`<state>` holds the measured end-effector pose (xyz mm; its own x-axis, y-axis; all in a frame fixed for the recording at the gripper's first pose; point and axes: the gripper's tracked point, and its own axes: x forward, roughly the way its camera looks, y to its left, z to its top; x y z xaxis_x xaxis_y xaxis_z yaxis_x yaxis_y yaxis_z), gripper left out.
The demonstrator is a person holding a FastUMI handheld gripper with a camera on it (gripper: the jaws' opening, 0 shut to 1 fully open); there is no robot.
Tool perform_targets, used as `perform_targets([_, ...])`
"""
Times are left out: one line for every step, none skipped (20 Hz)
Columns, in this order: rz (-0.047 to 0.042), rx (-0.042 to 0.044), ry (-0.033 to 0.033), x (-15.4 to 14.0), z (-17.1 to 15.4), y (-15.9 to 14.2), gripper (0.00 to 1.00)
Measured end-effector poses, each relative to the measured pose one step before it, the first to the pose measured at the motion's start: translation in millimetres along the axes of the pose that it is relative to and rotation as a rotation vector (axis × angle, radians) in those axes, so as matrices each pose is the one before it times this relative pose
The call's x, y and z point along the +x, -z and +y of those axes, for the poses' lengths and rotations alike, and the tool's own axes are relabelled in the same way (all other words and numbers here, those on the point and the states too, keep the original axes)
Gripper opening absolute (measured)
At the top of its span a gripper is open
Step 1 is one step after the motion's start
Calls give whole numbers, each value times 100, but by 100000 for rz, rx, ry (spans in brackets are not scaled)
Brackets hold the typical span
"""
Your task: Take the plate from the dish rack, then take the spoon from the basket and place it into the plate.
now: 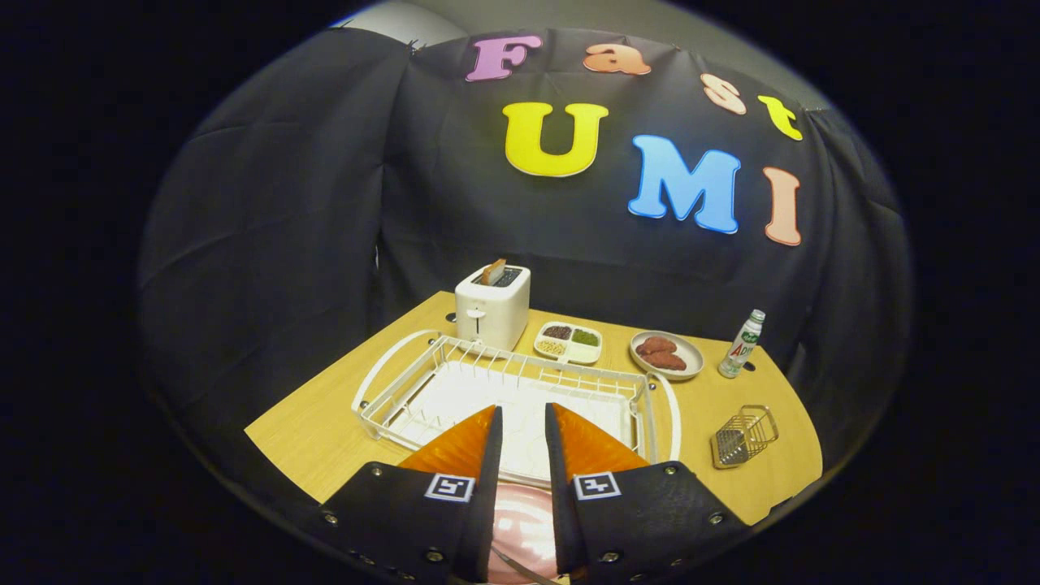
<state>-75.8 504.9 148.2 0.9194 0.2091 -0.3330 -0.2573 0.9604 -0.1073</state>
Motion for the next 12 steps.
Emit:
perform_targets([-2025,1393,940,-309,-883,-1170,30])
perform_targets([-2447,2057,1545,-318,-1208,-1419,30])
perform_targets([-2641,2688,1689,-268,-1259,-1543,30])
perform_targets([-2019,2465,1792,-180,-1484,-1485,30])
perform_targets([-1523,1808,2345,-188,-1625,-1454,30])
perform_targets([-2037,648,3242,-293,-1945,-1660,30])
perform_targets([-1627,-536,3891,-68,-2010,-1517,30])
perform_targets([-1035,-1218,3596,127,-2017,-902,30])
perform_targets([-594,-1297,3167,205,-1678,-914,30])
perform_targets([-923,-886,2658,256,-1436,-773,30])
perform_targets([-1353,-49,1874,242,-1219,-935,30])
perform_targets([-1519,897,2139,268,-1196,-644,30])
